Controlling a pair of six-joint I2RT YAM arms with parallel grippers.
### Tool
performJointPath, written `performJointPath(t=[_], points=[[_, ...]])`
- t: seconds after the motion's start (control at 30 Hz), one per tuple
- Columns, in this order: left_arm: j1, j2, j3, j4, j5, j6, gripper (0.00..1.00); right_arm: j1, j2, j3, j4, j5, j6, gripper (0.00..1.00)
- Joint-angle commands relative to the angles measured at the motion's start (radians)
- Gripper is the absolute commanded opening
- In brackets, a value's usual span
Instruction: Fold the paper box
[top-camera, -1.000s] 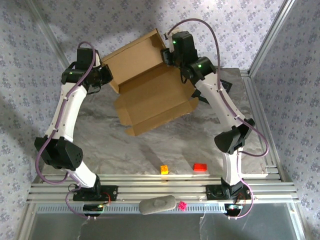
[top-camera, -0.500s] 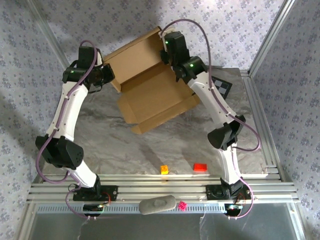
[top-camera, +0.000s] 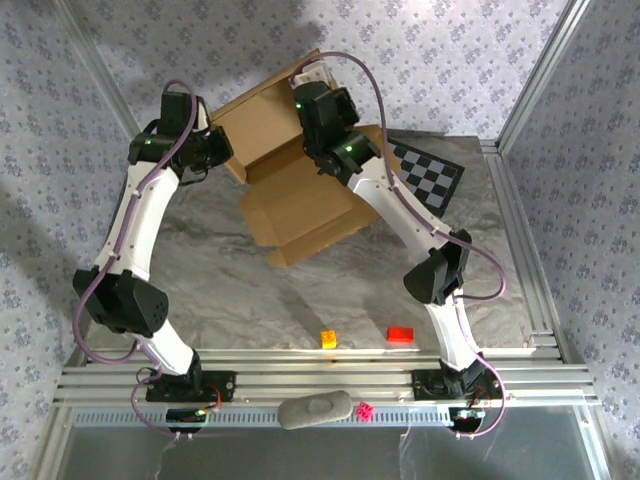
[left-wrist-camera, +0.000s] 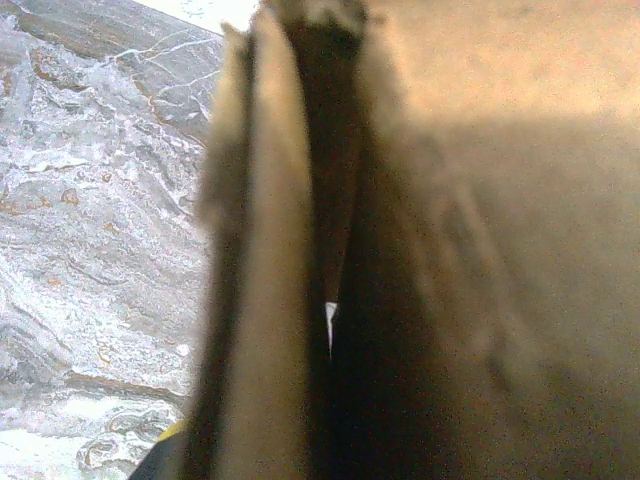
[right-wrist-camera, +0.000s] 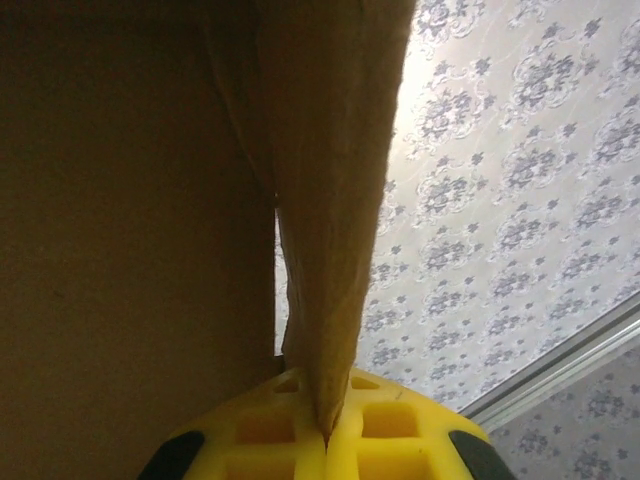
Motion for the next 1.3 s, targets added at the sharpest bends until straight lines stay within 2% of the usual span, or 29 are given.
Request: performJointPath(t=[0.0, 0.03, 0.07, 0.1, 0.17, 0.27, 0.33, 0.47, 0.63, 0.77, 0.93, 1.1, 1.27], points=[[0.007, 0.005, 0.037, -0.039, -0.021, -0.026, 0.00, -0.030, -0.034, 0.067, -0.151, -0.109, 0.135, 0.10], [0.008, 0.006, 0.037, -0.040, -0.024, -0.032, 0.00, -0.034, -0.044, 0.078, -0.204, -0.166, 0.193, 0.23], [0.008, 0.008, 0.038, -0.042, -0.027, -0.044, 0.00, -0.044, -0.064, 0.086, -0.248, -0.261, 0.250, 0.41], [0.008, 0.009, 0.038, -0.044, -0.031, -0.056, 0.00, -0.054, -0.083, 0.085, -0.266, -0.359, 0.278, 0.51], [0.009, 0.012, 0.037, -0.042, -0.037, -0.078, 0.00, -0.066, -0.114, 0.087, -0.307, -0.487, 0.338, 0.66], [0.010, 0.017, 0.034, -0.041, -0.060, -0.113, 0.00, -0.080, -0.164, 0.074, -0.336, -0.629, 0.406, 0.74], [0.010, 0.021, 0.033, -0.036, -0.064, -0.128, 0.00, -0.089, -0.208, 0.039, -0.320, -0.712, 0.423, 0.77], [0.009, 0.036, 0.039, -0.039, -0.066, -0.150, 0.00, -0.113, -0.275, 0.005, -0.332, -0.774, 0.490, 0.82], [0.010, 0.044, 0.040, -0.030, -0.068, -0.188, 0.00, -0.209, -0.367, -0.068, -0.320, -0.837, 0.670, 0.80], [0.019, 0.048, 0.042, -0.029, -0.066, -0.232, 0.00, -0.295, -0.518, -0.315, -0.194, -0.921, 0.825, 0.78], [0.045, 0.057, 0.035, -0.031, -0.043, -0.294, 0.00, -0.345, -0.701, -0.685, -0.076, -1.010, 0.968, 0.78], [0.066, 0.058, 0.007, -0.012, -0.014, -0.363, 0.00, -0.322, -0.849, -1.042, 0.122, -1.153, 1.080, 0.80], [0.077, 0.057, -0.016, 0.000, -0.003, -0.427, 0.00, -0.237, -0.872, -1.203, 0.292, -1.185, 1.173, 0.82]])
